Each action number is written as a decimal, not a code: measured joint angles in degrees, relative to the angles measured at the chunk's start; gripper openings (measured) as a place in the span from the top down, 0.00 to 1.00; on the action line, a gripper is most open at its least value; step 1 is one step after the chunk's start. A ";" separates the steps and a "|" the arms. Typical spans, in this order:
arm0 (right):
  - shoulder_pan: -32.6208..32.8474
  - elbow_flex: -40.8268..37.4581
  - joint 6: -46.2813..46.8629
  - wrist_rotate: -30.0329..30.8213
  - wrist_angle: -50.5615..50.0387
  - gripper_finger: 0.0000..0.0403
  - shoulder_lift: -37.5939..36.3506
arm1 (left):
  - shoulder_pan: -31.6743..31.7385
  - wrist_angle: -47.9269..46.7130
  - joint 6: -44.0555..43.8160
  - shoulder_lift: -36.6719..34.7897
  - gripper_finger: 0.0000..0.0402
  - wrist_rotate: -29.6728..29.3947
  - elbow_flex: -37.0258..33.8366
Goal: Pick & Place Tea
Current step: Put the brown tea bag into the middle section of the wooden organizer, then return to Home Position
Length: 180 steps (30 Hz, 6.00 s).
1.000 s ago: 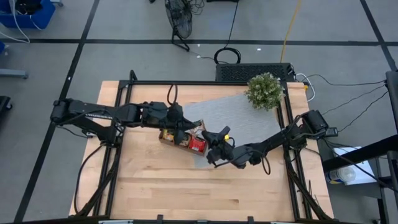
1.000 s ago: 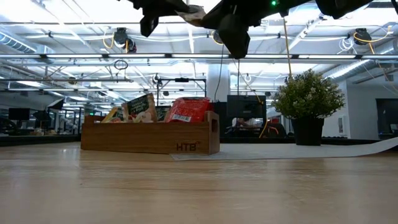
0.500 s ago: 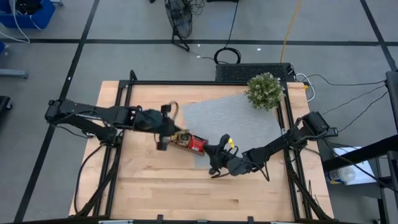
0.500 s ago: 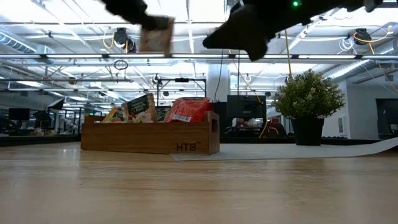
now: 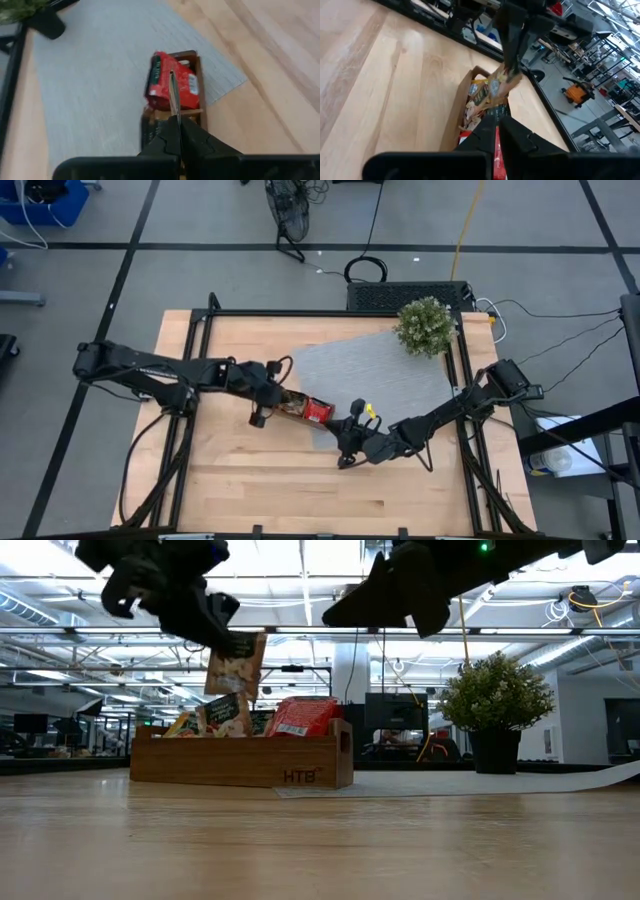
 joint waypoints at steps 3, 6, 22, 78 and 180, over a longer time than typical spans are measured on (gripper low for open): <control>0.01 0.00 0.02 0.00 -0.65 0.97 0.00 | 0.91 4.80 1.17 0.00 0.99 2.43 -3.15; 0.00 0.00 0.02 0.01 -0.67 0.97 0.00 | 2.11 7.45 1.92 0.00 1.00 3.50 -5.07; -0.02 0.00 0.02 0.00 -0.76 0.98 0.00 | 6.24 21.50 0.30 0.00 0.99 10.93 -15.06; -0.70 -27.51 15.08 -4.33 -0.63 1.00 -39.11 | 8.27 -4.85 -19.38 -44.47 0.61 16.20 -10.62; -0.64 -54.64 13.46 -4.35 2.69 0.99 -76.02 | 8.13 12.31 -27.70 -66.42 0.61 -3.95 -41.19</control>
